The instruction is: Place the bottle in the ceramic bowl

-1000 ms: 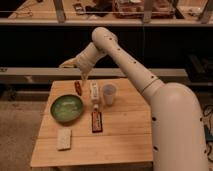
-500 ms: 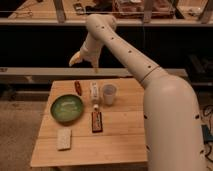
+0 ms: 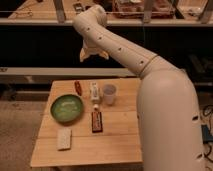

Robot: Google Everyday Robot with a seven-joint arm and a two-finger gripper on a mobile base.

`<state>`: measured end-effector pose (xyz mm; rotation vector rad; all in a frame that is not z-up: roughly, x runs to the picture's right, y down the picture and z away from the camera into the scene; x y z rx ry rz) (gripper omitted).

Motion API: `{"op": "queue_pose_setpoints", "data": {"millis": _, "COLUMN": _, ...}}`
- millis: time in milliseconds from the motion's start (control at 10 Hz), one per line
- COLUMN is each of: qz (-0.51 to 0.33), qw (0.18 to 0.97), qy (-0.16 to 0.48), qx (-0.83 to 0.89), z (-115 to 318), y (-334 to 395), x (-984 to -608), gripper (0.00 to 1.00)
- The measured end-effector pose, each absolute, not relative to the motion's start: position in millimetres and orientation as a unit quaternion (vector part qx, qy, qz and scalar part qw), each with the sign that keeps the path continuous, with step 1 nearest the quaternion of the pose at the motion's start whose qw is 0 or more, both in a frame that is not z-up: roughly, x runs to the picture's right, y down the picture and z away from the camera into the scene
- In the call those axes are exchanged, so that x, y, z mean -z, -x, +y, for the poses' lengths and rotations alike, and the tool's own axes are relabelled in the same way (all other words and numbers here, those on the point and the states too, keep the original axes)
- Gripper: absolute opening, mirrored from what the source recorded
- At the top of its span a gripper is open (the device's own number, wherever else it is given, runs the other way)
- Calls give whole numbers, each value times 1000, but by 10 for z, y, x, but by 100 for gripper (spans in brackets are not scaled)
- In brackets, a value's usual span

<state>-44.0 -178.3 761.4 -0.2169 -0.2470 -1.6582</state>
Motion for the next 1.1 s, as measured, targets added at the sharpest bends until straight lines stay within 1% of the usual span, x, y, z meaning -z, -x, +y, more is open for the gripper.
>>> {"op": "queue_pose_setpoints", "data": {"millis": 300, "qz": -107, "qw": 667, "qy": 94, "qx": 731, "z": -1794, "y": 420, "x": -7625, "gripper": 80}}
{"op": "queue_pose_setpoints", "data": {"millis": 400, "qz": -118, "qw": 672, "qy": 89, "qx": 725, "z": -1737, "y": 438, "x": -7694, "gripper": 80}}
{"op": "queue_pose_setpoints", "data": {"millis": 500, "qz": -122, "qw": 678, "qy": 85, "qx": 720, "z": -1694, "y": 390, "x": -7783, "gripper": 80}}
{"op": "queue_pose_setpoints", "data": {"millis": 800, "qz": -108, "qw": 661, "qy": 92, "qx": 737, "z": -1435, "y": 209, "x": -8223, "gripper": 80}}
{"op": "queue_pose_setpoints", "data": {"millis": 1100, "qz": -110, "qw": 664, "qy": 91, "qx": 734, "z": -1186, "y": 2, "x": -8592, "gripper": 80}}
